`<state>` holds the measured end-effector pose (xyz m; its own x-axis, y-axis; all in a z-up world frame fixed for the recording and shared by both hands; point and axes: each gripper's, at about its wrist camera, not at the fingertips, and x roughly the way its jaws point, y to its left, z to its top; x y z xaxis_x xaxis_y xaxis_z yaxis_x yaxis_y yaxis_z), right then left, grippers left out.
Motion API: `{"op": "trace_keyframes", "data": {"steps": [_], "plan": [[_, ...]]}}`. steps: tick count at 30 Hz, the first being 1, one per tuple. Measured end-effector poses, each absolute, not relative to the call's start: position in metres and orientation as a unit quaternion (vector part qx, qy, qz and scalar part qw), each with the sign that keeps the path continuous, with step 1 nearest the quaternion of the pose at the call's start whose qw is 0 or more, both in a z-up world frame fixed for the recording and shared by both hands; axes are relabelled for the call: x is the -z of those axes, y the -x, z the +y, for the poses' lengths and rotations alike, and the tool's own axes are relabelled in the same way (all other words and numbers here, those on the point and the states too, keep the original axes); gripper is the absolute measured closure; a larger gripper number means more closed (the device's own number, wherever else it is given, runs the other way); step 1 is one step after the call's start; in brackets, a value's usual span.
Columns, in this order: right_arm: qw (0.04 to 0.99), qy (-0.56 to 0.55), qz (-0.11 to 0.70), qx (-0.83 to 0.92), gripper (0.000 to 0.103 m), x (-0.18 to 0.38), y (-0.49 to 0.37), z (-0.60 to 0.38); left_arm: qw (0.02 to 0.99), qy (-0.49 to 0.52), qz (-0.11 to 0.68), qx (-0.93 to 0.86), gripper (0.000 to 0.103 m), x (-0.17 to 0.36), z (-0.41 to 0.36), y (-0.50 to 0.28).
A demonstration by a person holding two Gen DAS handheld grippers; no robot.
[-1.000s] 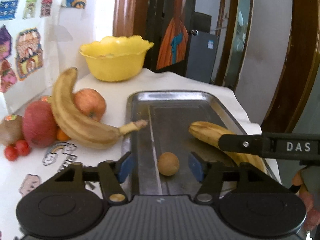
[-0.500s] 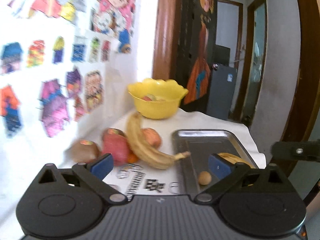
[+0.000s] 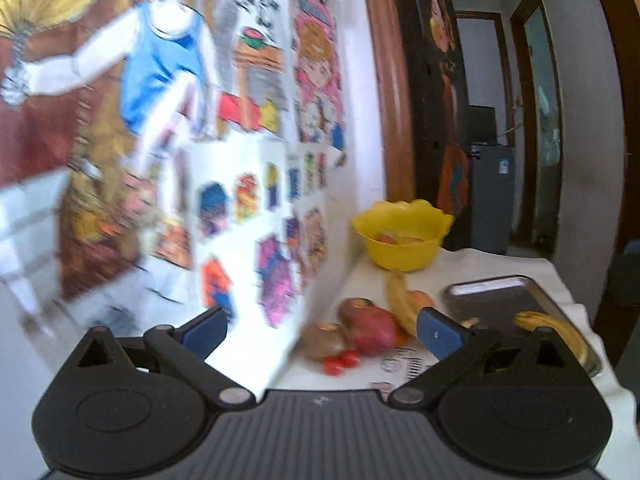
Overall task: Organize fruits
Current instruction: 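Move both tools back toward the fruit pile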
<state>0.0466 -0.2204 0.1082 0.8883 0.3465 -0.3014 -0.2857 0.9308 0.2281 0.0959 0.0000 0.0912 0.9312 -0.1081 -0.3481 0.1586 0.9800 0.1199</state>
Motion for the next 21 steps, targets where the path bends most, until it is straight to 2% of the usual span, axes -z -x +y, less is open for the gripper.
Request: {"op": "trace_keyframes", "data": {"steps": [7,21], "plan": [[0.971,-0.088,0.151,-0.164,0.001,-0.123,-0.079,-0.161,0.981,-0.092,0.17,0.029,0.0,-0.099,0.032,-0.107],[0.979,-0.06,0.158,-0.118,0.001,-0.084,-0.168,-0.147,0.975,-0.079,0.202,0.038,0.0,-0.053,0.031,-0.163]]}}
